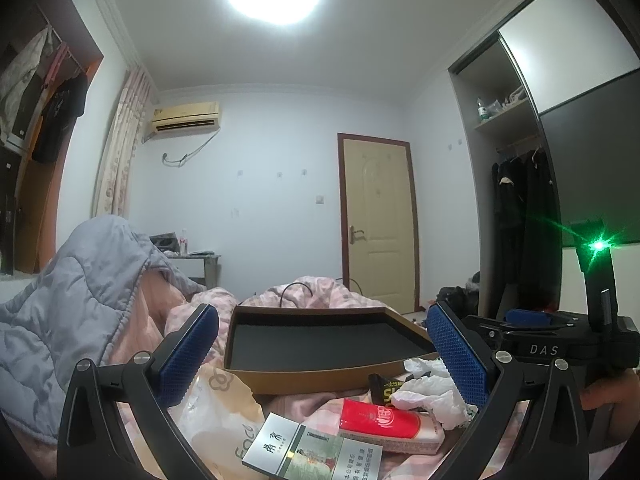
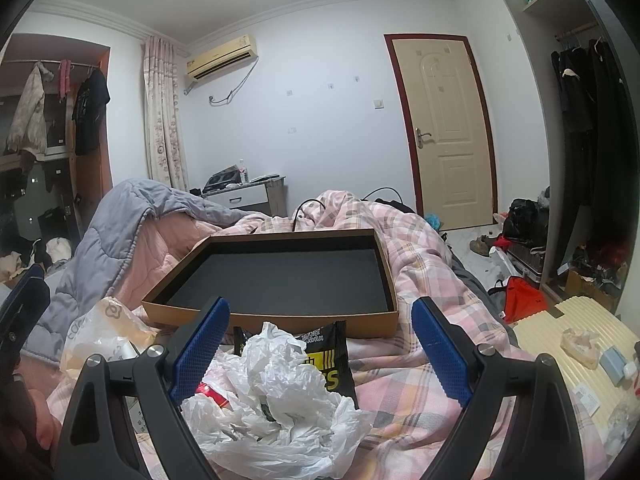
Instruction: Organize soft objects
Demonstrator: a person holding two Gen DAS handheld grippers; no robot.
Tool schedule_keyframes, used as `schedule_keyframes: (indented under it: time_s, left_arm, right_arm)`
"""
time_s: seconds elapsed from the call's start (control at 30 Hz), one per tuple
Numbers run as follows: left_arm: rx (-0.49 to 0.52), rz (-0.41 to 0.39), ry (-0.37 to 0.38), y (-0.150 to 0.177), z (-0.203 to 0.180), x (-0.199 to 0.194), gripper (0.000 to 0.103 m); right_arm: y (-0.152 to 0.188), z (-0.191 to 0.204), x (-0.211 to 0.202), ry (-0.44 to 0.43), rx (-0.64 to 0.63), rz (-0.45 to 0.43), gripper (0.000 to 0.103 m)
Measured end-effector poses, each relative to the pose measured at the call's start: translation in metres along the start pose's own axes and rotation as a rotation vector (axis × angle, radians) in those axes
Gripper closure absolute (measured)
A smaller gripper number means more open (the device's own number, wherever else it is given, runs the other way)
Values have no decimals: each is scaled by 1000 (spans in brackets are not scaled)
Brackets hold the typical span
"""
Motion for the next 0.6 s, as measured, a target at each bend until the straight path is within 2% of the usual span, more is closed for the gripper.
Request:
schedule_keyframes:
  time_s: [0.6]
  left_arm:
    - [-12, 19, 5, 2, 3, 4, 0]
  right_arm:
    - [-1, 1, -1, 1, 0, -4, 11]
Point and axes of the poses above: each gripper's, at about its wrist camera, not at the fingertips, and x roughly the way its jaws point, z to its left, y to its underside, the point moved 9 cm from there along x, roughly the way its jaws point, and after that the axes turned 1 degree about x, right-handed, at the moved point
